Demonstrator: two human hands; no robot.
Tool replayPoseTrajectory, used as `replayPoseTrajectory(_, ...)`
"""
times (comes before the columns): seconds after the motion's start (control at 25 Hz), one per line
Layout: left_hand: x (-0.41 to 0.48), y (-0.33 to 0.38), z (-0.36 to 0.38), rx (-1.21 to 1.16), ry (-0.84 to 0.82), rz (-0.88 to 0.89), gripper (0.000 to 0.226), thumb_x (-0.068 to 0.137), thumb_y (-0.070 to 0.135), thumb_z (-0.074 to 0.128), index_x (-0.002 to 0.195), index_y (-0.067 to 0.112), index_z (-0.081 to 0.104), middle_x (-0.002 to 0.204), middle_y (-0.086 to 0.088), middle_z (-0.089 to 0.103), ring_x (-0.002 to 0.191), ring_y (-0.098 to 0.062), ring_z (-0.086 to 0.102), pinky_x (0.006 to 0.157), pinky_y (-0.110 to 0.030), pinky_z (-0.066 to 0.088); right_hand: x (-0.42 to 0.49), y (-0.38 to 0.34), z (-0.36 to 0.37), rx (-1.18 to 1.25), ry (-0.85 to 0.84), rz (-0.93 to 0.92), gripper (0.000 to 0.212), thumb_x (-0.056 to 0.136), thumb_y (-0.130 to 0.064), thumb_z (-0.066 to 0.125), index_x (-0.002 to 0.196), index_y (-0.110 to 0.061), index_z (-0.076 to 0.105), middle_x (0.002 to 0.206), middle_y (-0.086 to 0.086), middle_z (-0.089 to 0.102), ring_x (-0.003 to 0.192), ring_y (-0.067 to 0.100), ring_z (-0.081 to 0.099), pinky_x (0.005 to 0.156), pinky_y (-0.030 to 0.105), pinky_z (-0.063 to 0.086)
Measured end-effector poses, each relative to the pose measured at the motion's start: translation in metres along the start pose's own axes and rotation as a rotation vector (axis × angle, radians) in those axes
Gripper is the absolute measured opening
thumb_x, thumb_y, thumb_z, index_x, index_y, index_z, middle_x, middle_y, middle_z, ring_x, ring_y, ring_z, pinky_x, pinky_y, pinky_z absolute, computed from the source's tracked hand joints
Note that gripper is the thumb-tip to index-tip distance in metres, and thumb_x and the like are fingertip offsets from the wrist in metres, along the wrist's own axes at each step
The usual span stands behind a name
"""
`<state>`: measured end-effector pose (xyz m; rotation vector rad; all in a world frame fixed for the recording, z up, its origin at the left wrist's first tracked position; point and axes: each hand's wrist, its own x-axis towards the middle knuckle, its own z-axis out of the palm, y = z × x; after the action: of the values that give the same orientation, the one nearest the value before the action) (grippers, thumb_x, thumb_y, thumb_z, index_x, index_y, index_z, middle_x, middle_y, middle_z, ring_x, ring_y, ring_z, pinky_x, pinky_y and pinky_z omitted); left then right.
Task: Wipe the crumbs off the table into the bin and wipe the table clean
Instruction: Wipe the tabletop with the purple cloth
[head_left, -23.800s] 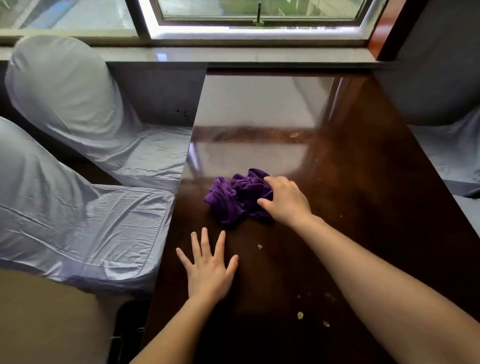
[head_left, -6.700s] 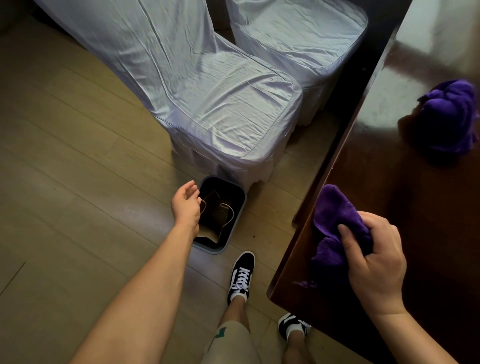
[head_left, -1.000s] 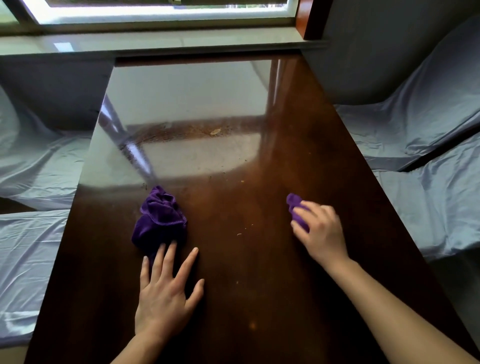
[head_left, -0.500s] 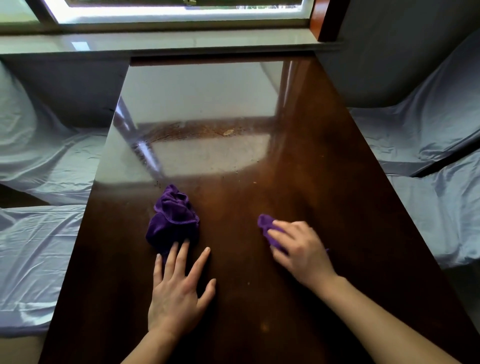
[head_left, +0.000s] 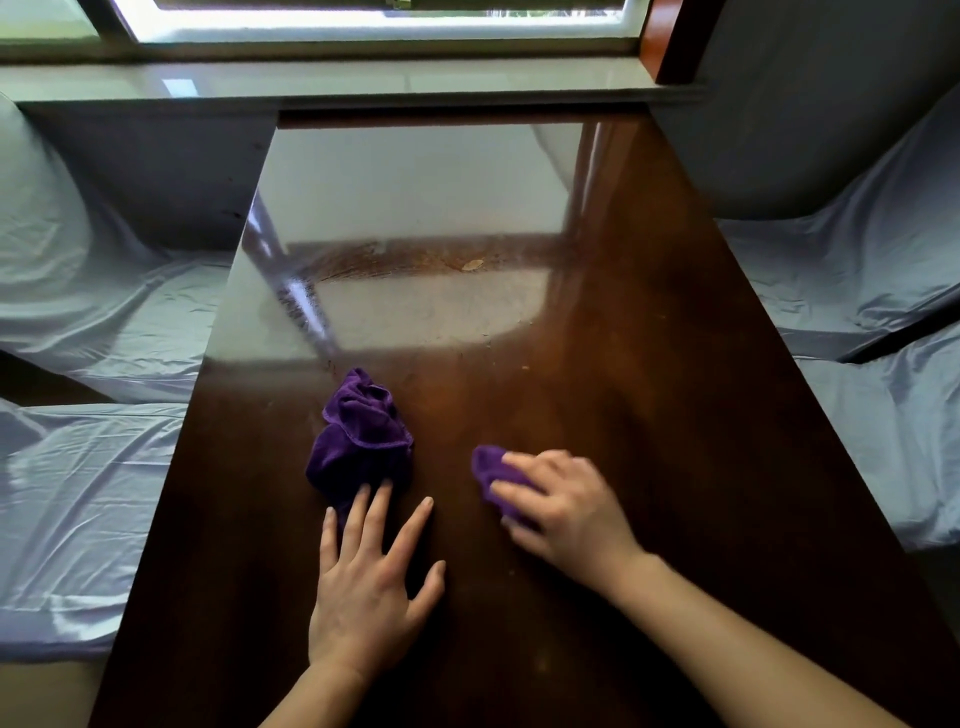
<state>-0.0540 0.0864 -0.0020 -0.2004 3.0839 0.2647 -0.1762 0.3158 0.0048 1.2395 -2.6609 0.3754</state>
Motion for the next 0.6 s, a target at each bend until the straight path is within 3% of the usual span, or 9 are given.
replayPoseTrajectory(0.08, 0.0, 0.0, 0.001, -0.007, 0.0, -0.009, 0.068, 0.084, 0.064, 0.043, 0.147, 0.043, 0.031, 0.16, -0.007, 0.024, 0.15, -0.024, 0.01, 0.119, -0.055, 0.011, 0.02, 0.038, -0.005, -0.09, 0.049, 0.265, 0.032, 0.081, -0.04, 0.067, 0.11, -0.027, 0.071, 0.124, 0.003, 0.067, 0.095, 0.034, 0.063, 0.074, 0.039, 0.049)
replayPoseTrajectory(0.2, 0.0, -0.001, 0.003, -0.02, 0.007, -0.001, 0.068, 0.084, 0.064, 0.045, 0.147, 0.042, 0.031, 0.16, -0.006, 0.023, 0.15, -0.023, 0.009, 0.119, -0.056, 0.012, 0.064, 0.082, -0.004, -0.09, 0.062, 0.715, 0.033, 0.088, -0.038, 0.065, 0.117, -0.022, 0.068, 0.128, 0.007, 0.063, 0.105, 0.039, 0.055, 0.086, 0.043, 0.045)
replayPoseTrajectory(0.32, 0.0, -0.002, 0.004, -0.029, 0.008, -0.002, 0.069, 0.083, 0.064, 0.047, 0.146, 0.042, 0.033, 0.161, -0.006, 0.023, 0.15, -0.023, 0.01, 0.118, -0.056, 0.014, 0.116, 0.095, 0.005, -0.035, 0.078, 0.915, 0.033, 0.094, -0.038, 0.056, 0.118, -0.019, 0.065, 0.129, 0.011, 0.061, 0.11, 0.039, 0.05, 0.094, 0.043, 0.04)
replayPoseTrajectory(0.44, 0.001, -0.002, 0.004, -0.038, 0.013, 0.001, 0.068, 0.081, 0.063, 0.049, 0.145, 0.041, 0.036, 0.16, -0.007, 0.026, 0.15, -0.024, 0.013, 0.117, -0.056, 0.017, 0.16, 0.067, 0.017, 0.02, 0.008, 0.766, 0.031, 0.093, -0.037, 0.054, 0.112, -0.018, 0.068, 0.129, 0.007, 0.062, 0.11, 0.037, 0.05, 0.093, 0.039, 0.039)
replayPoseTrajectory(0.6, 0.001, -0.002, 0.002, -0.031, 0.007, 0.003, 0.069, 0.081, 0.063, 0.05, 0.145, 0.042, 0.036, 0.16, -0.006, 0.024, 0.15, -0.023, 0.013, 0.117, -0.056, 0.017, 0.165, 0.0, 0.027, 0.035, -0.201, 0.13, 0.032, 0.085, -0.038, 0.059, 0.109, -0.019, 0.07, 0.131, 0.003, 0.062, 0.108, 0.035, 0.052, 0.088, 0.04, 0.043)
